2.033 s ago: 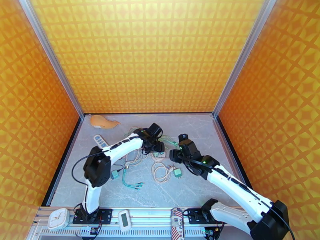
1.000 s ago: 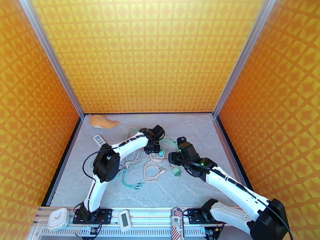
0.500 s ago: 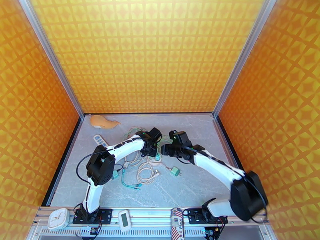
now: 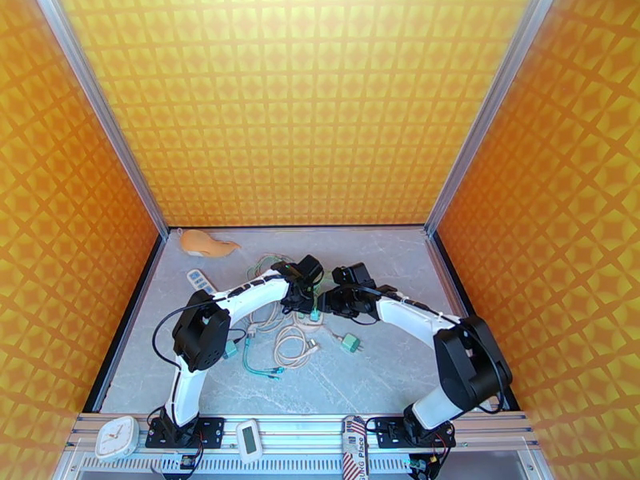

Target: Pull the plug off the socket

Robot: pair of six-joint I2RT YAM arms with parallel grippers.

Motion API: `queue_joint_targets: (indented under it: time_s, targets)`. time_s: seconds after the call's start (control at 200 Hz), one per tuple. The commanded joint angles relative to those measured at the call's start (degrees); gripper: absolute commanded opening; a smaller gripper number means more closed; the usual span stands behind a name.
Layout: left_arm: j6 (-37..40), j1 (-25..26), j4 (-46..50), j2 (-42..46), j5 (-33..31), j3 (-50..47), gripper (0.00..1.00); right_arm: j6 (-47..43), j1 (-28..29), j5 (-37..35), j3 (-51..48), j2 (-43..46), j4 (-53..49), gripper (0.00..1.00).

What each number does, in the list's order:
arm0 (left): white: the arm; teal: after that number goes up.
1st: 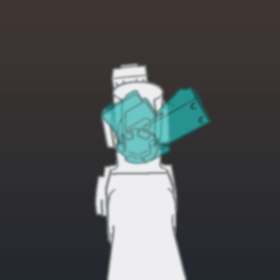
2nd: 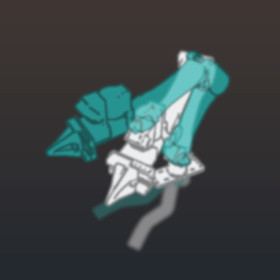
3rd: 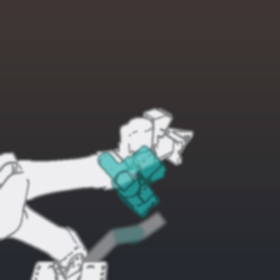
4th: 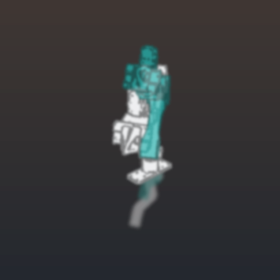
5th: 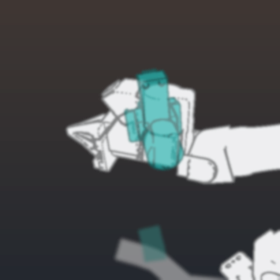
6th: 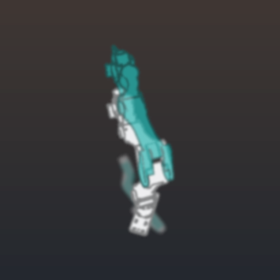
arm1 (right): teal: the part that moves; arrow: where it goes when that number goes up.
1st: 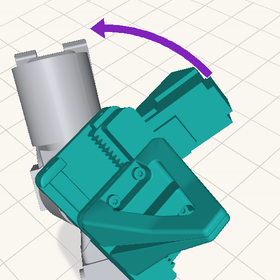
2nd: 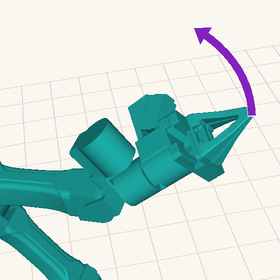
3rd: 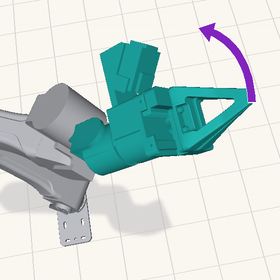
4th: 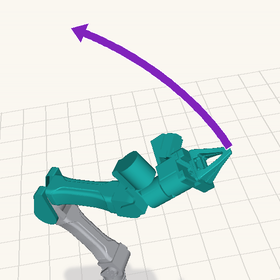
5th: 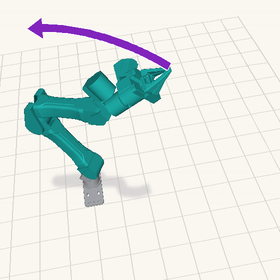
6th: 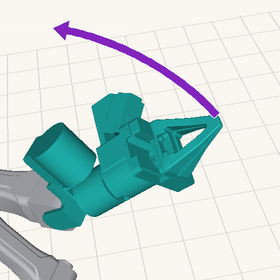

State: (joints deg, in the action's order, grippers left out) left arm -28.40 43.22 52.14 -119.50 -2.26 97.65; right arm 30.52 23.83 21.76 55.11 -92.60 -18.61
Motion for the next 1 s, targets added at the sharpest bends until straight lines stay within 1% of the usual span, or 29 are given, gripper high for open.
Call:
queue_joint_targets:
  time_s: [0.0, 0.295, 0.41, 0.545, 0.745, 0.99]
  targets:
    - [0.6, -0.4, 0.7, 0.6, 1.1, -1.8, 0.37, 1.0, -0.3, 2.9, -1.0, -2.0, 1.6, 0.54]
    - [0.2, -0.4, -0.8, 1.1, 2.4, -3.0, 0.36, 1.2, -1.9, 5.6, -1.9, -5.4, 0.9, 0.52]
    - [0.0, -0.4, -1.2, 1.0, 3.0, -3.3, 0.35, 2.2, -2.7, 9.1, -2.7, -6.2, 2.7, 0.53]
    - [-0.1, -0.4, -1.6, 1.4, 3.3, -3.5, 0.34, 2.1, -3.0, 9.6, -2.5, -7.1, 2.3, 0.53]
    - [-1.0, -0.4, -2.0, 2.4, 3.7, -3.4, 0.31, -1.8, -3.0, 4.4, -2.1, -7.9, -4.1, 0.51]
    - [-3.0, -1.8, -3.9, 5.4, 7.3, -3.6, 0.27, -4.6, -2.9, -2.1, -3.8, -7.7, -8.3, 0.49]
